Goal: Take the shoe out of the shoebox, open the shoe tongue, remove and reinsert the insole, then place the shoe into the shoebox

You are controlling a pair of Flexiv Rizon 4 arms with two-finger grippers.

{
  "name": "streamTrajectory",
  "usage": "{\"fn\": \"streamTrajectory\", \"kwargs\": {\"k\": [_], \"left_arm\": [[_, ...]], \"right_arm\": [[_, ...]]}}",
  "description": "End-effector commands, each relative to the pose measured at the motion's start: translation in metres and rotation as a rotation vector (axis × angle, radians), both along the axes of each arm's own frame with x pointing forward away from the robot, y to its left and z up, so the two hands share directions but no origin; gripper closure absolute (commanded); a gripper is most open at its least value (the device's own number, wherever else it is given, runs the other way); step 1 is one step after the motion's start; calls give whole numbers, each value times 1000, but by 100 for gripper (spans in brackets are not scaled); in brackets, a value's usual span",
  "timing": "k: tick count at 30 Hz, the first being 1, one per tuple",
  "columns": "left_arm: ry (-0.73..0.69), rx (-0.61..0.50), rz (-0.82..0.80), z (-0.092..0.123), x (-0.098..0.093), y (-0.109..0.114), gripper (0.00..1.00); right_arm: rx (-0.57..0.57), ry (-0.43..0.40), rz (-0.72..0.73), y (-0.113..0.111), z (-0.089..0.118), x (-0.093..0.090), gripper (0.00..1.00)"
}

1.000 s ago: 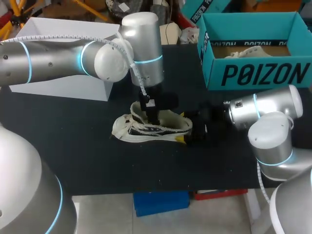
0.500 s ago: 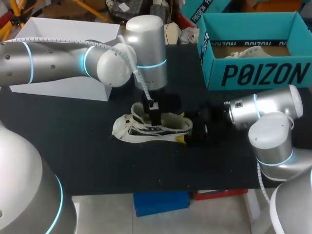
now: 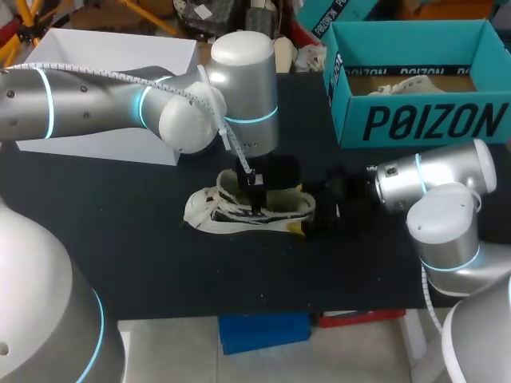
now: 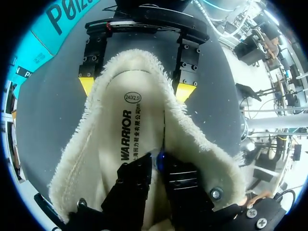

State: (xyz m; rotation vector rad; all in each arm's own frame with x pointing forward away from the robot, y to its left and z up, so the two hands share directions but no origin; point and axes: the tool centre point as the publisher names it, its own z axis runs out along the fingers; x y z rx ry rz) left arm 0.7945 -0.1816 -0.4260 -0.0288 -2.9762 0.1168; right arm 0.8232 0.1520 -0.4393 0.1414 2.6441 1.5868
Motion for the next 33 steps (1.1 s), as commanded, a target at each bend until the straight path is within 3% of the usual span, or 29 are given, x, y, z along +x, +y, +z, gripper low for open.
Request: {"fn": "streamTrajectory", "kwargs": {"k": [1, 5, 20, 33], "left_arm": [[-102, 10, 18, -26, -10, 1, 58], [-197, 14, 29, -32, -5, 5, 52], [-584, 0, 133, -65, 24, 25, 57], [-799, -124, 306, -61, 55, 27, 61]], "right_arm": [[0, 1, -2, 0, -2, 1, 100], [0, 1, -2, 0, -2, 1, 100], [0, 1, -2, 0, -2, 1, 100], [0, 1, -2, 0, -2, 1, 100]]}}
